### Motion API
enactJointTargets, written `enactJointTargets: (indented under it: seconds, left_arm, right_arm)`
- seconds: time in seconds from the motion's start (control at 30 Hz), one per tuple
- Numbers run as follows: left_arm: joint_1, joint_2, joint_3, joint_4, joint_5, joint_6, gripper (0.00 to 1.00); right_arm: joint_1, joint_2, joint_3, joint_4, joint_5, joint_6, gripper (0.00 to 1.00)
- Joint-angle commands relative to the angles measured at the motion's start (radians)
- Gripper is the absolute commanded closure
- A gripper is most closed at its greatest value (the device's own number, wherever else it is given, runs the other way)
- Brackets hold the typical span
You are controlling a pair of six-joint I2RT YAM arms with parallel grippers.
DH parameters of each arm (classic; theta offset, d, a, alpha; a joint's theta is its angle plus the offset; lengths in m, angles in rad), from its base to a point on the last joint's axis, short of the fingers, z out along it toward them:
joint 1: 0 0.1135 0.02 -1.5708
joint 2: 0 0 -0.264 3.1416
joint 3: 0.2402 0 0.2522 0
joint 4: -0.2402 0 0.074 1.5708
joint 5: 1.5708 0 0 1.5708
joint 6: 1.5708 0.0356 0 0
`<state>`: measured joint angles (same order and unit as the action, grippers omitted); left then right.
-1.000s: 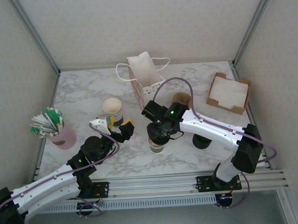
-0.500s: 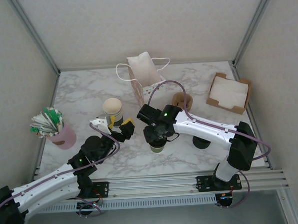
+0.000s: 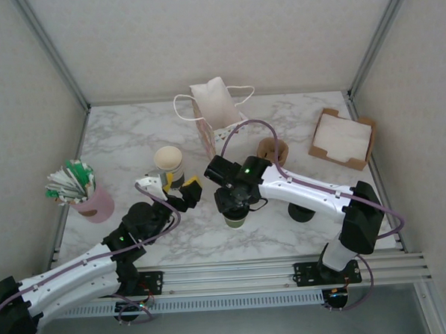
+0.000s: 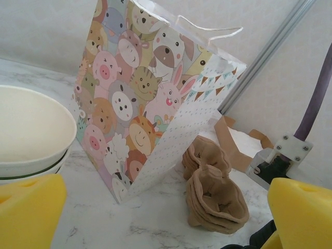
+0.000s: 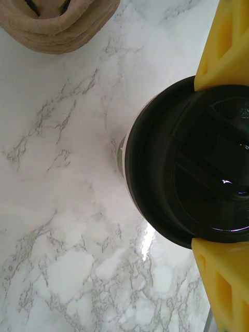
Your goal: Pack the takeout coffee
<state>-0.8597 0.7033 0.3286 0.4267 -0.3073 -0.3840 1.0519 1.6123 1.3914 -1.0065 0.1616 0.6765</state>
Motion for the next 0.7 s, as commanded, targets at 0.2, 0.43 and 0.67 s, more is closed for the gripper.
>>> enactJointTargets:
  seconds: [0.2, 0.43, 0.67]
  left_arm:
    - [0.008, 0.003, -0.002, 0.024, 0.01, 0.019, 0.0]
    - [0.009, 0.003, -0.002, 0.024, 0.013, 0.019, 0.0]
    - [0.008, 0.003, 0.0, 0.024, 0.013, 0.019, 0.0]
  right_arm:
    - [0.015, 0.029, 0.016, -0.026, 0.02, 0.02, 0.34]
    - [0.017, 0.039, 0.011, -0.02, 0.014, 0.024, 0.34]
    - [0.023, 0.037, 0.005, -0.026, 0.019, 0.027, 0.34]
